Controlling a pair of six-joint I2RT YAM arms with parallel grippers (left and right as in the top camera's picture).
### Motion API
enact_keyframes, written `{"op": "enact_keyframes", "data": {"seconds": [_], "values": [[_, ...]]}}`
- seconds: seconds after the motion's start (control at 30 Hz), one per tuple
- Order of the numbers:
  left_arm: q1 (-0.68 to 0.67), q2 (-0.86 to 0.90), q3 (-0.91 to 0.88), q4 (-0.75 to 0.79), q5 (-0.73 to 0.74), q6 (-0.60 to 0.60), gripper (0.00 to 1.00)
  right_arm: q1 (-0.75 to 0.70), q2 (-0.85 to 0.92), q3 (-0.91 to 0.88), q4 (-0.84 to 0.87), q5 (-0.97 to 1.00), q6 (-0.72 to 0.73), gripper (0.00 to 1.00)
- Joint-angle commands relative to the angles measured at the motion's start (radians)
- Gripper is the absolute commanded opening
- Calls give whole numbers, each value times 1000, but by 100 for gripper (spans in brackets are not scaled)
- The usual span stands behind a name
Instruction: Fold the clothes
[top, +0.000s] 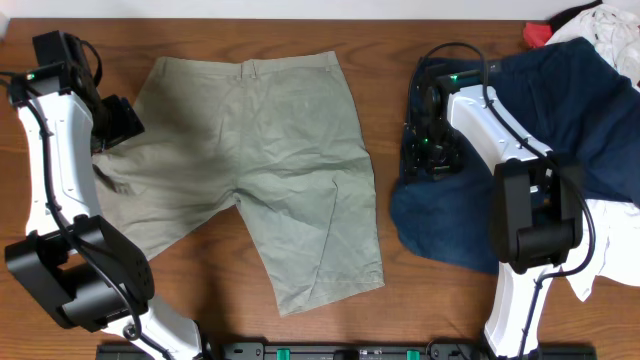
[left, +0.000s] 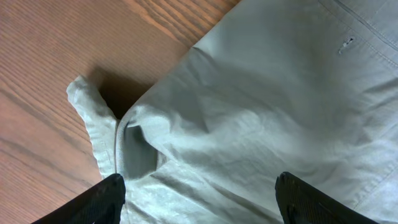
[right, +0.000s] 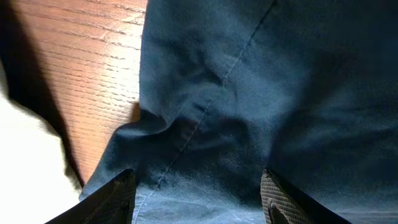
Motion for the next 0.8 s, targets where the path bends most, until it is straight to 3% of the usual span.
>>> {"op": "enact_keyframes", "data": {"seconds": [0.0,0.37,0.53,0.63,0.77], "values": [[-6,-8,-2,-10,-8,2,79,25,2,-25,0,19,9,62],[-7,-8,-2,-11,-7,2,79,48,2,-156,143,111,78,58],[-7,-7,-2,-11,-7,2,79,47,2,-159,196,192,130,35],[-7,-7,-2,-10,-7,2,79,43,2,-159,231,237,162,4],[-7,-7,-2,-11,-7,2,79,26,1,-156,271,241,171,1]]}}
